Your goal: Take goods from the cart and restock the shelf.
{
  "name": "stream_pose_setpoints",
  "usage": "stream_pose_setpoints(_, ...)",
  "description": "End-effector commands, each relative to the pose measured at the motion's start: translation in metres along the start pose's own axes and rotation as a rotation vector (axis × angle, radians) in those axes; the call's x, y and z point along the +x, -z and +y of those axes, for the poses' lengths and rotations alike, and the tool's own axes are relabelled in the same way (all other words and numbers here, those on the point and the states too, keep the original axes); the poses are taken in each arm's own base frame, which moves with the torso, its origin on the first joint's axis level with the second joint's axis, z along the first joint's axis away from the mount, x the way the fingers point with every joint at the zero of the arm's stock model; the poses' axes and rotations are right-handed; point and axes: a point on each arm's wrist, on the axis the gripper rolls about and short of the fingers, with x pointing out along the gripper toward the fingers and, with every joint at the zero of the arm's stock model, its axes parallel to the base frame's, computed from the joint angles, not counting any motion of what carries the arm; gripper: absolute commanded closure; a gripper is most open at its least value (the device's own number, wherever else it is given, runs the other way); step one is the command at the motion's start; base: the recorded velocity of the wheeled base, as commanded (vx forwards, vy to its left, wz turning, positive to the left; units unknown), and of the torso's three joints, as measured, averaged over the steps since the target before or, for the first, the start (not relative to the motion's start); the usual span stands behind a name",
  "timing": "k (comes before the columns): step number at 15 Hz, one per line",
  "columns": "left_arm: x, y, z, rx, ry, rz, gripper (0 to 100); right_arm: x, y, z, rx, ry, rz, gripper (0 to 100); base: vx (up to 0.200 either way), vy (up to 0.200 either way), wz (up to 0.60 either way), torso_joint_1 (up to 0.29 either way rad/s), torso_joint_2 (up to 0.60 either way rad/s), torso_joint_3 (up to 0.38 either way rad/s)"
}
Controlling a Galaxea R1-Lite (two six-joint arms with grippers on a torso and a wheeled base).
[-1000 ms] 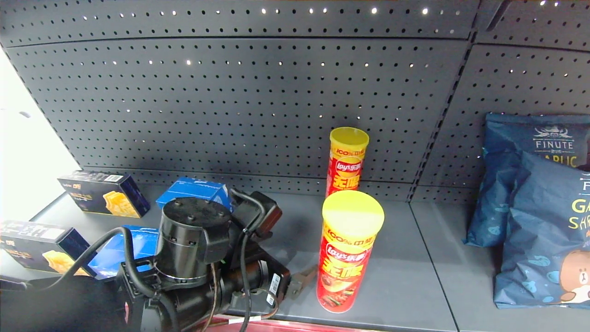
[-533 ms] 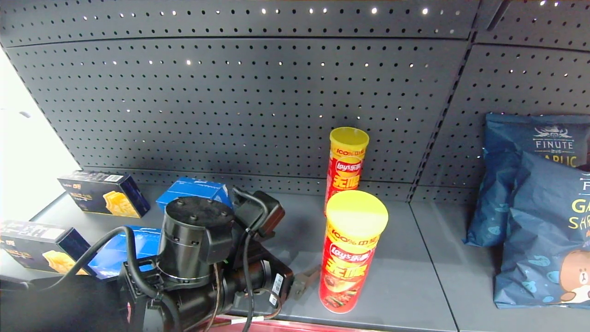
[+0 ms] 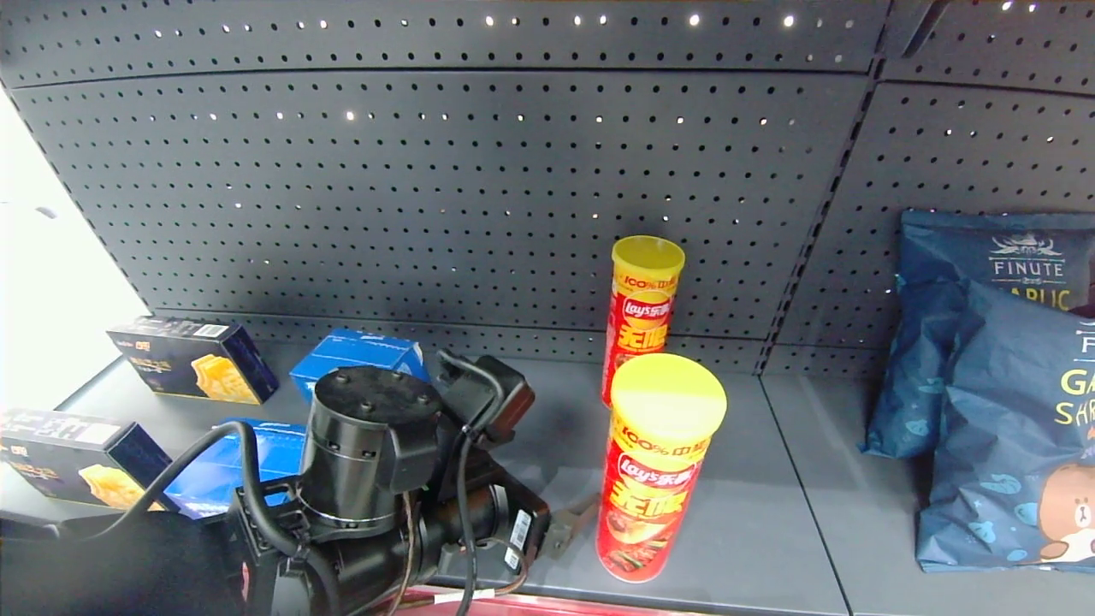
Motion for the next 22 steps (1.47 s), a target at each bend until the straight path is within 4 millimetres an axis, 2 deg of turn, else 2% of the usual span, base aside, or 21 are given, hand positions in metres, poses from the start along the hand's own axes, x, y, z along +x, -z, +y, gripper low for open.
stream_pose_setpoints(1, 0.001, 0.002, 0.0, 0.001, -0.001, 0.007, 0, 0.0, 0.0, 0.0, 0.0, 0.0, 0.001, 0, 0.0, 0.0, 0.0, 0.0, 0.0, 0.0)
stream_pose_setpoints(4, -0.003, 0.003, 0.008, -0.011, -0.035, 0.006, 0, 0.0, 0.0, 0.0, 0.0, 0.0, 0.001, 0, 0.0, 0.0, 0.0, 0.0, 0.0, 0.0)
stream_pose_setpoints(5, -0.012, -0.002, 0.02, -0.024, -0.073, -0.022, 0, 0.0, 0.0, 0.0, 0.0, -0.002, 0.001, 0, 0.0, 0.0, 0.0, 0.0, 0.0, 0.0)
stream_pose_setpoints(7, -0.031, -0.01, 0.031, -0.034, -0.113, -0.077, 0, 0.0, 0.0, 0.0, 0.0, -0.002, 0.001, 0, 0.0, 0.0, 0.0, 0.0, 0.0, 0.0)
stream_pose_setpoints(9, -0.051, -0.017, 0.034, -0.029, -0.127, -0.136, 0, 0.0, 0.0, 0.0, 0.0, 0.0, 0.001, 0, 0.0, 0.0, 0.0, 0.0, 0.0, 0.0)
stream_pose_setpoints(10, -0.068, -0.025, 0.034, -0.019, -0.149, -0.193, 0, 0.0, 0.0, 0.0, 0.0, 0.0, 0.001, 0, 0.0, 0.0, 0.0, 0.0, 0.0, 0.0)
stream_pose_setpoints(11, -0.097, -0.03, 0.035, -0.02, -0.171, -0.228, 0, 0.0, 0.0, 0.0, 0.0, -0.002, 0.001, 0, 0.0, 0.0, 0.0, 0.0, 0.0, 0.0)
stream_pose_setpoints(13, -0.143, -0.031, 0.042, -0.039, -0.231, -0.276, 0, 0.0, 0.0, 0.0, 0.0, -0.002, 0.001, 0, 0.0, 0.0, 0.0, 0.0, 0.0, 0.0)
stream_pose_setpoints(14, -0.16, -0.03, 0.043, -0.047, -0.256, -0.298, 0, 0.0, 0.0, 0.0, 0.0, -0.002, 0.001, 0, 0.0, 0.0, 0.0, 0.0, 0.0, 0.0)
stream_pose_setpoints(15, -0.191, -0.021, 0.042, -0.058, -0.307, -0.339, 0, 0.0, 0.0, 0.0, 0.0, -0.002, 0.001, 0, 0.0, 0.0, 0.0, 0.0, 0.0, 0.0)
stream_pose_setpoints(16, -0.203, -0.014, 0.042, -0.064, -0.331, -0.354, 0, 0.0, 0.0, 0.0, 0.0, -0.002, 0.001, 0, 0.0, 0.0, 0.0, 0.0, 0.0, 0.0)
stream_pose_setpoints(18, -0.241, 0.027, 0.039, -0.091, -0.458, -0.415, 0, 0.0, 0.0, 0.0, 0.0, -0.002, 0.001, 0, 0.0, 0.0, 0.0, 0.0, 0.0, 0.0)
stream_pose_setpoints(20, -0.256, 0.07, 0.035, -0.115, -0.559, -0.456, 0, 0.0, 0.0, 0.0, 0.0, 0.0, 0.001, 0, 0.0, 0.0, 0.0, 0.0, 0.0, 0.0)
stream_pose_setpoints(22, -0.262, 0.095, 0.03, -0.154, -0.634, -0.509, 0, 0.0, 0.0, 0.0, 0.0, 0.0, 0.001, 0, 0.0, 0.0, 0.0, 0.0, 0.0, 0.0)
